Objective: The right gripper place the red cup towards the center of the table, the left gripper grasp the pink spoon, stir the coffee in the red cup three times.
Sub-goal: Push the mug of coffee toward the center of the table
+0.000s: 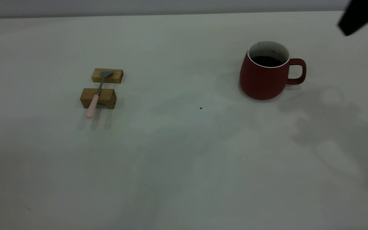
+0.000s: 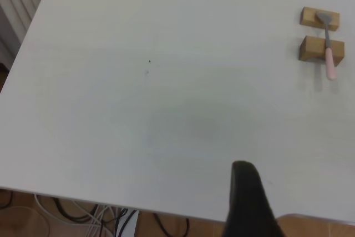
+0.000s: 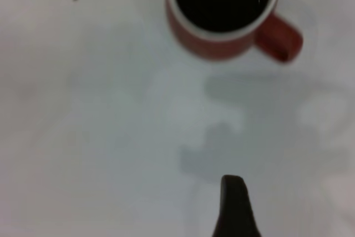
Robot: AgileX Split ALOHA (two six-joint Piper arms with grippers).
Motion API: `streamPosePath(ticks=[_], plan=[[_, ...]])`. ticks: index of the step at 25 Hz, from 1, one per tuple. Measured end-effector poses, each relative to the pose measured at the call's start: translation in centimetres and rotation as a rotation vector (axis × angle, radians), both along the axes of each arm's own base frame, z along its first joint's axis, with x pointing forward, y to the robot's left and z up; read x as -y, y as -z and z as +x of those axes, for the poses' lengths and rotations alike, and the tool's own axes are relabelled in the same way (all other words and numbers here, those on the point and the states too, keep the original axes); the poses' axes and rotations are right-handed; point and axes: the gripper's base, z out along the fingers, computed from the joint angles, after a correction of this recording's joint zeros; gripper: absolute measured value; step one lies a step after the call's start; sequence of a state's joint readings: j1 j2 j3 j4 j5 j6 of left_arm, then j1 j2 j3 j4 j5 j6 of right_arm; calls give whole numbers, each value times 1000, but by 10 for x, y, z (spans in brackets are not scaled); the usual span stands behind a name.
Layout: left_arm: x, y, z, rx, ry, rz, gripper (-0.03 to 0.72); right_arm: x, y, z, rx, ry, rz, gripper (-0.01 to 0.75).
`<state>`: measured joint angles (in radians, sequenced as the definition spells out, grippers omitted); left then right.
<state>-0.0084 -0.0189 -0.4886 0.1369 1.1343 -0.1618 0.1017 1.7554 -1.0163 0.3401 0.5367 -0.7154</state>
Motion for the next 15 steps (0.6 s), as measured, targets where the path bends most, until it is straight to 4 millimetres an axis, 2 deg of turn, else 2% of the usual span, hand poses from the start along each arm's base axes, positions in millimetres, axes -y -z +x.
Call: streamPosePath(ticks=[4, 7, 11, 15], plan=[[0, 0, 0, 0, 0, 0, 531, -4, 30, 48, -17, -73, -30, 584], [0, 0, 0, 0, 0, 0, 531, -1, 54, 73, -35, -202, -73, 584], [0, 0, 0, 0, 0, 0, 531, 8, 76, 90, -19, -458, -150, 584], [0, 0, 0, 0, 0, 0, 531, 17, 99, 93, 26, -718, -193, 584]])
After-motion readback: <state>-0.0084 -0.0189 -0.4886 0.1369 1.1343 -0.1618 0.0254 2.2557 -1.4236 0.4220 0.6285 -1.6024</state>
